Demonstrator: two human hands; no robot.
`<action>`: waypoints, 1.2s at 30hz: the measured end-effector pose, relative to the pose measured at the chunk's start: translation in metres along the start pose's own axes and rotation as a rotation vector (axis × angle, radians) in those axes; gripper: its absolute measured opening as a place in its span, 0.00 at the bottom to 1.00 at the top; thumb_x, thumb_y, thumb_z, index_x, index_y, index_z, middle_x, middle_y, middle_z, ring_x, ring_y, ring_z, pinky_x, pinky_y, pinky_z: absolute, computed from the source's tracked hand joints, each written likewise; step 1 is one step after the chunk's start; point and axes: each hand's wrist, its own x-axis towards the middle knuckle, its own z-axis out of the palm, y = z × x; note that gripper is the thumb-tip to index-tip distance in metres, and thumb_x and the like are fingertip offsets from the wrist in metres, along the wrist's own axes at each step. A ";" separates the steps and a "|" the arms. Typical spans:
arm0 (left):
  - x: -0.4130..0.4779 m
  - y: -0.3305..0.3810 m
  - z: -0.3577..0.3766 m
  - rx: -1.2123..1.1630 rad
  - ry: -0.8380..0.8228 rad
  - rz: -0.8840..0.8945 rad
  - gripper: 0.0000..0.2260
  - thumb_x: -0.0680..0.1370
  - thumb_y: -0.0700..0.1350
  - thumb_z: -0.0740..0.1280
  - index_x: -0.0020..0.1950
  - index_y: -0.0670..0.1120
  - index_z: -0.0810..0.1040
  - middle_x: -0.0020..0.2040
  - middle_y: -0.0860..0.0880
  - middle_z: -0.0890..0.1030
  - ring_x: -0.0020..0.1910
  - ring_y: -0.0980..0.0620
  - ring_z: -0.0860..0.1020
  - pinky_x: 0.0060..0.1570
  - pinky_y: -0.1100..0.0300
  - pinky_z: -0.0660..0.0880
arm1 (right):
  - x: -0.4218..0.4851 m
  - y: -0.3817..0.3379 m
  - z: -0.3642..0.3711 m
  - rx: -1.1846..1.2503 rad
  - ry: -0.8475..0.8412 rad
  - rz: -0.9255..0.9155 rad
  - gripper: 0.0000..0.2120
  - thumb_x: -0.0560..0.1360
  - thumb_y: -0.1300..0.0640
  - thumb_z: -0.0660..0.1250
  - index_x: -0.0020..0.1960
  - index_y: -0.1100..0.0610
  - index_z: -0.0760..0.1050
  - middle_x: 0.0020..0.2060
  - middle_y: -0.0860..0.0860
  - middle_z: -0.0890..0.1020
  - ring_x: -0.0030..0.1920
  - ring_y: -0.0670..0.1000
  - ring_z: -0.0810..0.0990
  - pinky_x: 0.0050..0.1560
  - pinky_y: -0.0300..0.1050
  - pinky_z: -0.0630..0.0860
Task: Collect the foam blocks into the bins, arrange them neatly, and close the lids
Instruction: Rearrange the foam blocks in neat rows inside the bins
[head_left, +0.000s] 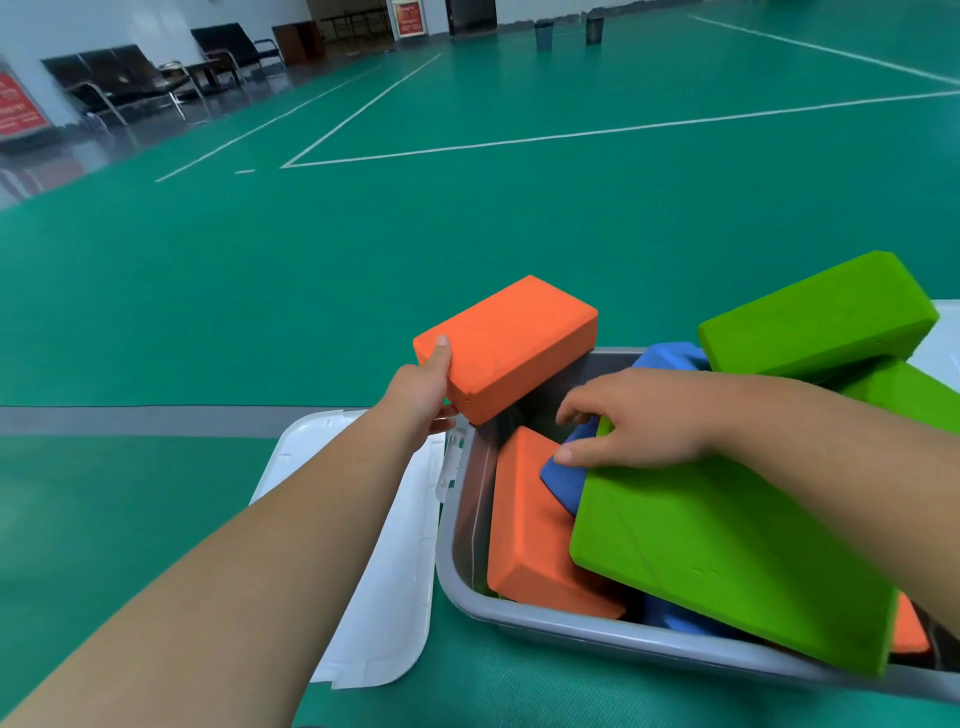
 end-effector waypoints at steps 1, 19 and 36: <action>-0.003 0.000 0.000 0.051 0.006 0.006 0.35 0.80 0.72 0.56 0.70 0.42 0.71 0.60 0.45 0.80 0.51 0.43 0.84 0.51 0.48 0.84 | -0.002 0.001 -0.003 -0.001 -0.037 -0.004 0.38 0.72 0.23 0.62 0.72 0.46 0.72 0.68 0.44 0.78 0.66 0.48 0.78 0.68 0.50 0.74; -0.065 0.029 -0.024 0.270 -0.043 0.048 0.27 0.85 0.62 0.56 0.58 0.38 0.78 0.42 0.46 0.83 0.34 0.47 0.77 0.38 0.56 0.70 | 0.001 0.014 -0.048 0.408 0.314 -0.025 0.18 0.67 0.30 0.76 0.54 0.35 0.84 0.50 0.33 0.83 0.54 0.34 0.79 0.56 0.37 0.74; -0.068 0.063 -0.028 -0.307 -0.316 0.226 0.18 0.80 0.57 0.70 0.59 0.44 0.85 0.52 0.43 0.85 0.47 0.42 0.79 0.55 0.47 0.78 | 0.025 0.064 -0.040 1.201 0.943 0.632 0.34 0.68 0.28 0.60 0.46 0.60 0.80 0.49 0.61 0.83 0.53 0.65 0.83 0.55 0.67 0.82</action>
